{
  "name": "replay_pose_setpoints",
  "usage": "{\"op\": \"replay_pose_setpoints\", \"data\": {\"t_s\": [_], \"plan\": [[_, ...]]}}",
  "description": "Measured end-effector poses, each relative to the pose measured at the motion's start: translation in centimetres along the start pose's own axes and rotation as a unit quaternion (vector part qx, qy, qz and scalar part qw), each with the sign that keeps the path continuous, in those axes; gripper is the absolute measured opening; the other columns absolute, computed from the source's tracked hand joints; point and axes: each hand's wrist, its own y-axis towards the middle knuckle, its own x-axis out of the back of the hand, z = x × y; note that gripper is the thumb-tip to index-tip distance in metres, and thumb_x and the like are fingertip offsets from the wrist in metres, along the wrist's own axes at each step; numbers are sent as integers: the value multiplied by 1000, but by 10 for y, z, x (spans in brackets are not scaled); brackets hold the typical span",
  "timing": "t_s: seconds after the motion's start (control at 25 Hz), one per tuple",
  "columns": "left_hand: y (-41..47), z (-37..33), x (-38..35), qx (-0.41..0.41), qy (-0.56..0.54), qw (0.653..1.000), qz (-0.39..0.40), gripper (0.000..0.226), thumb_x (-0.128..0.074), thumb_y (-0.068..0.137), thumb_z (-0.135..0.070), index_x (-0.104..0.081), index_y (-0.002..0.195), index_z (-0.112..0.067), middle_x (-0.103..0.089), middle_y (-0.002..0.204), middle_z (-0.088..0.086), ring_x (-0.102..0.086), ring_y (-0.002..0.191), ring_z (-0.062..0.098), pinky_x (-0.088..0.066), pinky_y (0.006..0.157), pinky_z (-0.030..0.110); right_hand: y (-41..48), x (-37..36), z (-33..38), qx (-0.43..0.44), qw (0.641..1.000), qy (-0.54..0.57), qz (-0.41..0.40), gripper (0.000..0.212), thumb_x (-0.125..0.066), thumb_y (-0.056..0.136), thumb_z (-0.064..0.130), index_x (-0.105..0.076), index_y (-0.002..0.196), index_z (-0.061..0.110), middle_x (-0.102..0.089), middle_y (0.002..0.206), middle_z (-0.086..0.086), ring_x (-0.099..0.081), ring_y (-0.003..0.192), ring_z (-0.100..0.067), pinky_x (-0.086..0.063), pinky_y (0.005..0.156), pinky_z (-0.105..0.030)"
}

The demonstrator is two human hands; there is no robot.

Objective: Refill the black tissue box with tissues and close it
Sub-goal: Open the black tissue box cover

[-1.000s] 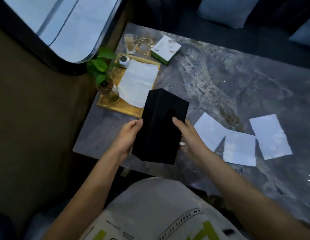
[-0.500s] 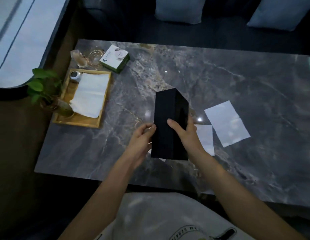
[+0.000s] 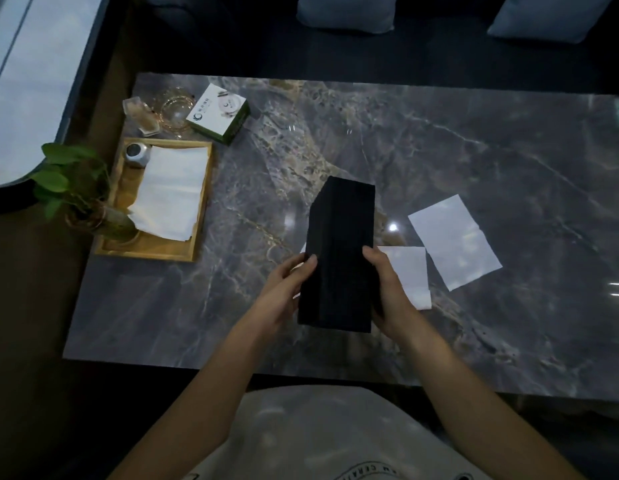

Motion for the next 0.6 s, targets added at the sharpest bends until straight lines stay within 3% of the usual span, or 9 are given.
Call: {"op": "replay_pose_setpoints", "data": {"t_s": [0.08, 0.2, 0.28, 0.4, 0.52, 0.6], "plan": [[-1, 0, 6, -49, -9, 996, -67, 63, -81, 72, -27, -55, 126, -10, -70, 118, 7, -65, 112, 22, -53, 94, 36, 4, -4, 1, 15, 998, -55, -39, 33, -45, 99, 34, -59, 128, 27, -68, 121, 0, -64, 115, -20, -54, 91, -33], [-2, -7, 17, -98, 3, 990, -102, 43, -66, 86, -5, -52, 127, -8, -64, 124, 13, -63, 114, 23, -52, 93, 39, 9, -7, 2, 97, 978, -169, -82, 40, -39, 103, 32, -43, 143, 34, -56, 134, 19, -53, 121, 5, -43, 105, -24], [-1, -15, 22, -113, 11, 991, -74, 32, -58, 93, -7, -56, 124, -13, -65, 124, 8, -63, 114, 20, -55, 83, 32, 13, -12, 1, 107, 974, -182, -82, 51, -45, 96, 49, -37, 145, 37, -53, 137, 17, -52, 121, 3, -44, 102, -27], [-2, -24, 26, -130, 21, 991, -35, 30, -50, 98, -11, -61, 125, -20, -67, 124, -1, -63, 115, 12, -55, 76, 22, 18, -16, 4, 97, 960, -245, -94, 81, -66, 71, 70, -40, 139, 35, -51, 131, 10, -57, 113, -4, -50, 96, -28], [-2, -26, 29, -145, 21, 989, -16, 35, -46, 100, -13, -57, 133, -18, -64, 130, 0, -63, 116, 12, -53, 81, 19, 26, -16, 6, 75, 939, -303, -146, 92, -73, 60, 70, -46, 135, 24, -41, 129, 0, -54, 108, -8, -49, 98, -31], [-2, -28, 30, -140, 7, 990, 2, 38, -50, 99, -20, -53, 136, -20, -62, 133, 2, -65, 112, 10, -53, 87, 23, 28, -15, 5, 74, 953, -259, -140, 87, -76, 62, 65, -50, 132, 22, -49, 131, -3, -58, 110, -13, -54, 97, -36]]}}
